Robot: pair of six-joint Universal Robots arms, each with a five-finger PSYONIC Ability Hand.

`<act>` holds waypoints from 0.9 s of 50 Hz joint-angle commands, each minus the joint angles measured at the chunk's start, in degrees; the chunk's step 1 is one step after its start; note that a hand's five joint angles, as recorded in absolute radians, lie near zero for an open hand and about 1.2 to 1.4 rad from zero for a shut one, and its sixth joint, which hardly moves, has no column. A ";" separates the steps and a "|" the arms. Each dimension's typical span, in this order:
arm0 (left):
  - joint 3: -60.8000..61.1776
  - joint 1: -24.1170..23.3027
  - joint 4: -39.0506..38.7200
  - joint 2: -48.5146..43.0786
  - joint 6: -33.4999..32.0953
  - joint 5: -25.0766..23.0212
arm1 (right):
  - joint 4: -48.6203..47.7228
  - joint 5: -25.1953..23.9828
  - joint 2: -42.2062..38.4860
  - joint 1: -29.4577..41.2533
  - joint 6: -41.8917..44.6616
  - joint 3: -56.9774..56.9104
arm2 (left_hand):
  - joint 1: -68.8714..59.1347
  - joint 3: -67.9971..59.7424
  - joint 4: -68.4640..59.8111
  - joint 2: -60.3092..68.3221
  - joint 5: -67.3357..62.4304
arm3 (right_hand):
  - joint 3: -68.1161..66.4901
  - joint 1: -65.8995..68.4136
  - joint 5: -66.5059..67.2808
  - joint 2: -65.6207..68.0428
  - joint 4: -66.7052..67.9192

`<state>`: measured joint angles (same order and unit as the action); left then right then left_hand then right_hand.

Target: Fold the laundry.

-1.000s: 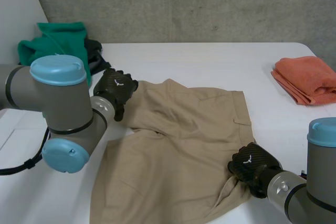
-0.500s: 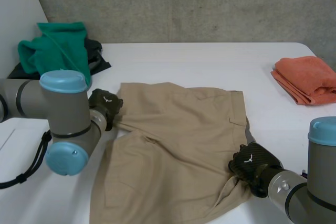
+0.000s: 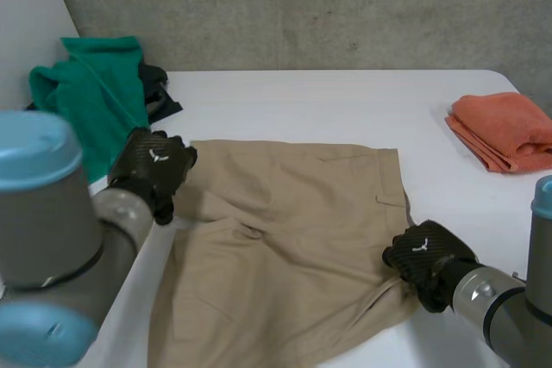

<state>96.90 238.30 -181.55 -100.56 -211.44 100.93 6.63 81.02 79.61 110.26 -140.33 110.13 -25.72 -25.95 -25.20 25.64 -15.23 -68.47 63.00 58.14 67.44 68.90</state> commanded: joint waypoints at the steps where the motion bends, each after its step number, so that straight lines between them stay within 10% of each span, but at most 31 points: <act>1: 11.18 -4.77 6.44 9.58 8.13 -0.21 | -0.12 -2.61 -0.07 -2.67 -6.70 -1.49 | -5.17 -4.95 -5.70 5.25 -5.67 | -11.53 17.00 11.86 12.56 11.10; 19: 17.62 -8.91 16.75 8.37 20.72 -0.48 | -1.44 -3.85 -0.07 -4.61 -8.20 -1.41 | -5.35 -5.12 -5.87 5.43 -5.85 | -11.53 17.00 11.86 12.56 11.10; 22: 17.35 -8.56 14.82 4.33 20.63 -0.48 | -1.62 -3.85 -0.07 -4.70 -8.20 -1.32 | -14.72 -14.50 -15.25 14.80 -15.22 | -11.53 17.00 11.86 12.56 11.10; 25: 17.18 -8.56 11.66 -0.24 20.01 0.05 | -1.62 -3.94 0.11 -4.70 -8.11 -1.32 | -50.66 -50.44 -51.19 50.74 -51.16 | -11.53 17.00 11.86 12.56 11.10; 30: 16.83 -8.29 9.54 -1.48 17.38 0.67 | -0.30 -3.59 1.42 -4.70 -6.53 -1.14 | -54.28 -54.05 -54.80 54.36 -54.77 | -11.53 17.00 11.86 12.56 11.10; 39: 18.67 -14.25 25.50 5.19 7.54 -0.12 | 21.81 -2.89 7.30 -8.63 22.24 6.58 | -54.28 -54.05 -54.80 54.36 -54.77 | -11.53 17.00 11.86 12.56 11.10; 45: 16.83 -18.58 29.94 6.96 6.74 0.14 | 21.24 -2.80 8.89 -15.86 25.91 6.51 | -54.28 -54.05 -54.80 54.36 -54.77 | -11.53 17.00 11.86 12.56 11.10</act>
<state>115.19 223.39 -156.25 -95.56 -203.79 101.03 27.23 78.05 87.14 100.09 -118.76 116.29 -65.44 -68.14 -68.48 68.46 -55.57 -68.47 63.00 58.15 67.44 68.91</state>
